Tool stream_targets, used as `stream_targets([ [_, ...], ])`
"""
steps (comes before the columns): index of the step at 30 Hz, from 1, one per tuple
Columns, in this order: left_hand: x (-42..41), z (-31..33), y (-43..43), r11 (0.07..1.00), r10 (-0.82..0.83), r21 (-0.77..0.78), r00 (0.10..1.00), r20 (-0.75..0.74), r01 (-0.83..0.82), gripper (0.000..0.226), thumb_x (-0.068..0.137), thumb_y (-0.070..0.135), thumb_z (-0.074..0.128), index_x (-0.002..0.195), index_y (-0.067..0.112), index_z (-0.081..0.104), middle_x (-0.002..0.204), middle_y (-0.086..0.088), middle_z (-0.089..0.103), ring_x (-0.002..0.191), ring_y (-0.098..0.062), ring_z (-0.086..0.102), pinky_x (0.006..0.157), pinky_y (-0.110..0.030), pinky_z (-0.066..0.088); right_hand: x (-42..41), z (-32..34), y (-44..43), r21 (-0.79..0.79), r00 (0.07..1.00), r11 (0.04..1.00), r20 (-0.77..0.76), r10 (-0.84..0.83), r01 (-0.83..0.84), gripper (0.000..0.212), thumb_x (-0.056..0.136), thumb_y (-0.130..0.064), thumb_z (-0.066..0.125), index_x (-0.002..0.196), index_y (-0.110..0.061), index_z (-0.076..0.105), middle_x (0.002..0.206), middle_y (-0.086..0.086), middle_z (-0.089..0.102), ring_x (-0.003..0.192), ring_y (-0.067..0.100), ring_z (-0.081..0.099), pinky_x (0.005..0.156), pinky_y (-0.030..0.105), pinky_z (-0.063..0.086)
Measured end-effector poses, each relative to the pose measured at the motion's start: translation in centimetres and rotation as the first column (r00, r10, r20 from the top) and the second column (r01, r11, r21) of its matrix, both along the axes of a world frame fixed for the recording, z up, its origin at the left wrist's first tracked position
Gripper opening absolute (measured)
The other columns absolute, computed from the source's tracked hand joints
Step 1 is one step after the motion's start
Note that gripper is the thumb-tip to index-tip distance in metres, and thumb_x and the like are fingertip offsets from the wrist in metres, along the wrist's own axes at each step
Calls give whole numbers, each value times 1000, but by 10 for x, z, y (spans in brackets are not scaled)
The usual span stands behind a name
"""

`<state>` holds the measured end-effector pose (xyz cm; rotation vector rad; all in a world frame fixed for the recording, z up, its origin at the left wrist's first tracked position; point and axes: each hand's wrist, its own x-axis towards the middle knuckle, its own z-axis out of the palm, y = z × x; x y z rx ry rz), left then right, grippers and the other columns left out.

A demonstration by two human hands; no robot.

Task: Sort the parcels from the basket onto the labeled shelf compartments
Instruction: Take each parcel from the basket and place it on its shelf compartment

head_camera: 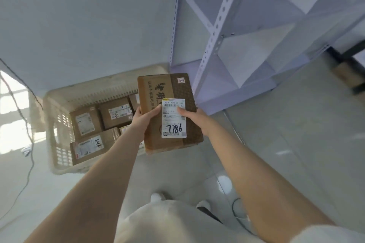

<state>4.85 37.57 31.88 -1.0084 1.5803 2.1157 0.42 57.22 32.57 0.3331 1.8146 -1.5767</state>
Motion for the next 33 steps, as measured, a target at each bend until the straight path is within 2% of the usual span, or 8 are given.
stream_targets([
  [3, 0, -8, 31, 997, -76, 0, 997, 34, 76, 75, 64, 38, 87, 129, 24, 53, 112, -5, 69, 97, -25, 68, 76, -42, 57, 19, -2, 32, 34, 995, 995, 40, -92, 90, 86, 57, -59, 86, 130, -22, 59, 125, 2, 68, 117, 25, 62, 107, 50, 43],
  [6, 0, -13, 72, 985, -169, -3, 984, 62, 170, 70, 68, 37, 84, 130, 24, 52, 110, -3, 68, 94, -22, 66, 66, -36, 53, 37, -3, 73, 65, 984, 985, 71, -162, 158, 53, 77, -45, 78, 121, -18, 64, 117, 6, 71, 108, 26, 66, 99, 46, 49],
  [10, 6, -27, 126, 956, -293, 12, 949, 114, 294, 76, 65, 42, 86, 130, 26, 51, 111, -1, 69, 98, -24, 66, 73, -40, 55, 64, -12, 131, 81, 955, 964, 137, -263, 254, 48, 81, -45, 75, 119, -17, 64, 110, 5, 73, 95, 22, 68, 78, 36, 53],
  [13, 7, -35, 165, 930, -367, 19, 921, 127, 368, 84, 56, 45, 89, 130, 26, 52, 113, -1, 69, 100, -26, 67, 85, -46, 55, 80, -25, 168, 72, 928, 947, 186, -322, 314, 77, 62, -57, 84, 123, -17, 63, 113, 5, 72, 106, 26, 67, 100, 47, 48],
  [15, 3, -38, 193, 910, -411, 9, 901, 139, 414, 90, 52, 47, 90, 130, 25, 51, 115, -2, 68, 100, -26, 66, 88, -47, 54, 87, -36, 196, 71, 911, 932, 194, -363, 356, 97, 42, -65, 88, 123, -17, 63, 112, 5, 73, 108, 28, 66, 104, 51, 45],
  [21, -23, -26, 294, 861, -503, -41, 861, 79, 507, 79, 66, 41, 84, 132, 23, 45, 117, 0, 65, 95, -21, 65, 73, -37, 53, 89, -30, 286, 16, 871, 880, 139, -472, 475, 63, 70, -51, 81, 121, -17, 63, 110, 6, 74, 103, 27, 70, 102, 48, 48],
  [25, -41, -9, 362, 846, -529, -60, 848, 26, 530, 74, 70, 38, 83, 131, 21, 44, 113, 1, 65, 90, -16, 65, 62, -30, 51, 74, -15, 353, -3, 860, 864, 97, -500, 503, 69, 66, -50, 84, 122, -15, 62, 108, 7, 74, 101, 27, 71, 100, 48, 50],
  [33, -103, 24, 492, 815, -579, -88, 803, -141, 572, 78, 61, 42, 88, 127, 21, 52, 113, 0, 69, 97, -22, 69, 88, -45, 56, 25, 22, 486, -46, 838, 838, -18, -545, 544, 56, 75, -43, 81, 120, -15, 64, 109, 7, 74, 103, 27, 70, 99, 47, 50],
])
